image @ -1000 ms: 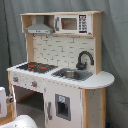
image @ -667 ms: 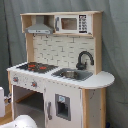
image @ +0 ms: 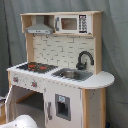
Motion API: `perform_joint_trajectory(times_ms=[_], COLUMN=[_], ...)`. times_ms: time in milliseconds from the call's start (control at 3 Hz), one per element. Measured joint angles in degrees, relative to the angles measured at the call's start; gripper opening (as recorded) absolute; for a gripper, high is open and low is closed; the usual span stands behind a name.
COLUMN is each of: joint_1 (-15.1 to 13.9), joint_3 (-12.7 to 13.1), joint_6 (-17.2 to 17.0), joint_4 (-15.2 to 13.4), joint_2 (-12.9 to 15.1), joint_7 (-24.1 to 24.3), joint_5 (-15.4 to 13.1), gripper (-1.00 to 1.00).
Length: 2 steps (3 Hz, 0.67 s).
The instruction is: Play with the kitchen
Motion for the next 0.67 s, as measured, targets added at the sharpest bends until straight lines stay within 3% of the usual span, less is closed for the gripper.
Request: perform_joint_trajectory(times_ms=[333,667], joint_1=[-0.09,0.54], joint_3=[0.20,0.05], joint_6=[-5.29,-7.63], joint_4=[1.52,1.58], joint_2=[0.00,0.04], joint_7=[-1.10,-1.42], joint_5=[1.34,1.39], gripper=[-1.00,-1.00])
